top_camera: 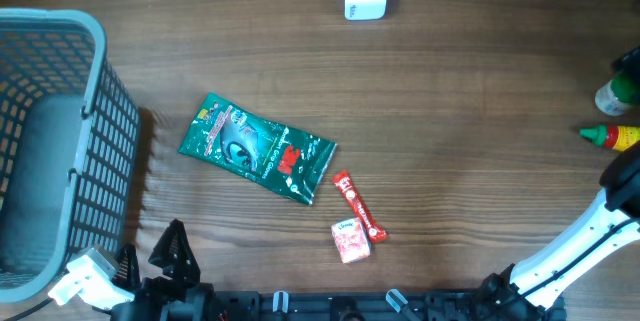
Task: Scan the item barcode
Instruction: 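Carry the jar right and set it at the table's right edge, then reach the right gripper to the green glove pack and grasp it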
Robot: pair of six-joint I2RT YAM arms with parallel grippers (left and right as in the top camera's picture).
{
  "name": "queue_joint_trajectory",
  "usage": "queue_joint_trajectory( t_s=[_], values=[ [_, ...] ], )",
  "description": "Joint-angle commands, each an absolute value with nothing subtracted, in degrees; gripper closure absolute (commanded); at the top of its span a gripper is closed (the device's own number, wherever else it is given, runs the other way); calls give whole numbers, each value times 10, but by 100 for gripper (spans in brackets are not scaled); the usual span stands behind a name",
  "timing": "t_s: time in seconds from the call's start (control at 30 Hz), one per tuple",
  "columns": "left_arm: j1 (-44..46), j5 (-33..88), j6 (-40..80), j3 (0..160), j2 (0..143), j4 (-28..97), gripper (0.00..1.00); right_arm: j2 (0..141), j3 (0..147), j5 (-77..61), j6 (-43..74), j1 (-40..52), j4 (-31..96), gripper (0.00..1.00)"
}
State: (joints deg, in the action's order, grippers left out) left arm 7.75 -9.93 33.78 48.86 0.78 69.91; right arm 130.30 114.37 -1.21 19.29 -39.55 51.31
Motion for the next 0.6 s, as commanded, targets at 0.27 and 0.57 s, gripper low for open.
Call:
queue_joint_trajectory(
  t_s=[0.27, 0.57],
  values=[
    [73, -97, 341, 490, 3, 697, 0, 1173, 1399, -268, 231, -349, 643, 0],
    [73, -97, 341, 490, 3, 697, 0, 1115, 1398, -270, 223, -147, 824, 0]
  ],
)
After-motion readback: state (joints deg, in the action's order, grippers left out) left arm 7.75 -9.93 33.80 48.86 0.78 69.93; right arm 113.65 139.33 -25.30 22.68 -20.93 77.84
